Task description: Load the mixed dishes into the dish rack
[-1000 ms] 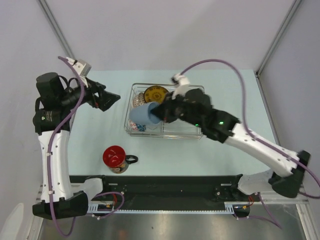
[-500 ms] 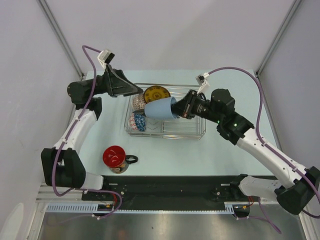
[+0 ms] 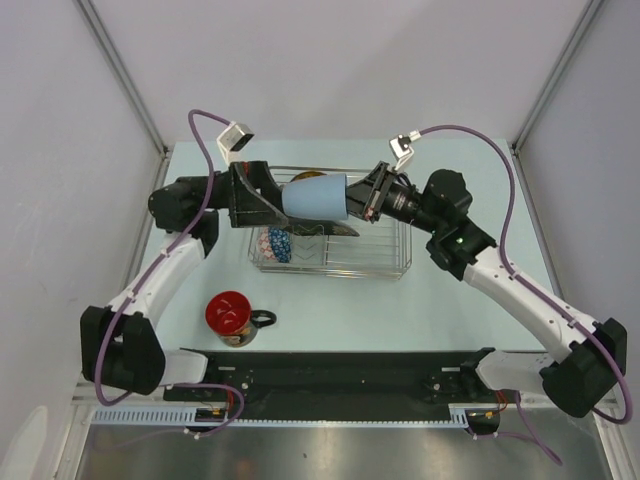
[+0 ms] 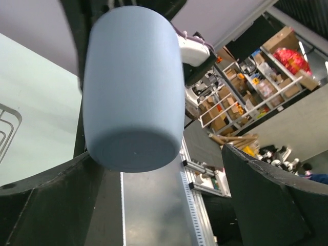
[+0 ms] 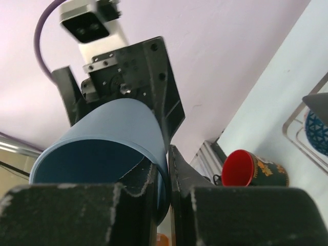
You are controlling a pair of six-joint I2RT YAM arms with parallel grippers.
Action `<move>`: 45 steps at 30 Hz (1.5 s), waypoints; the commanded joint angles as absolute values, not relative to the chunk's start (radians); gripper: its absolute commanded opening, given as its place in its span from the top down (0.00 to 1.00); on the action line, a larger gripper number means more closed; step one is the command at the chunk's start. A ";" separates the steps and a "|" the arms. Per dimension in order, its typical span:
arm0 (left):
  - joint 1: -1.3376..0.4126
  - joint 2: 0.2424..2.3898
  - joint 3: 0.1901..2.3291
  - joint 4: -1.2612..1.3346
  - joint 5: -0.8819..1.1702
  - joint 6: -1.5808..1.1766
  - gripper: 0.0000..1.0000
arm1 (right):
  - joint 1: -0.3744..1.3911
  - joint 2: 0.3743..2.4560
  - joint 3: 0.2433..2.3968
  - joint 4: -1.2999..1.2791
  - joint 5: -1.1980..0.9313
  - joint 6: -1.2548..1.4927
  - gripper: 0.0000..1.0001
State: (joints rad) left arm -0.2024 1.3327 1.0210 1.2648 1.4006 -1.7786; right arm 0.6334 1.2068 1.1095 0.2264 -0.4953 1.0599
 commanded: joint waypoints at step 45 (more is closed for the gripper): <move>-0.442 1.580 1.978 -0.836 0.643 0.038 1.00 | 0.390 0.918 1.066 -0.440 -0.075 0.785 0.32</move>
State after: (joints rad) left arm -0.3508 1.4708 1.7950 -0.6605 0.9291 -0.1745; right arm 0.4019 1.0485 1.0637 -0.1780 -0.2974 0.9112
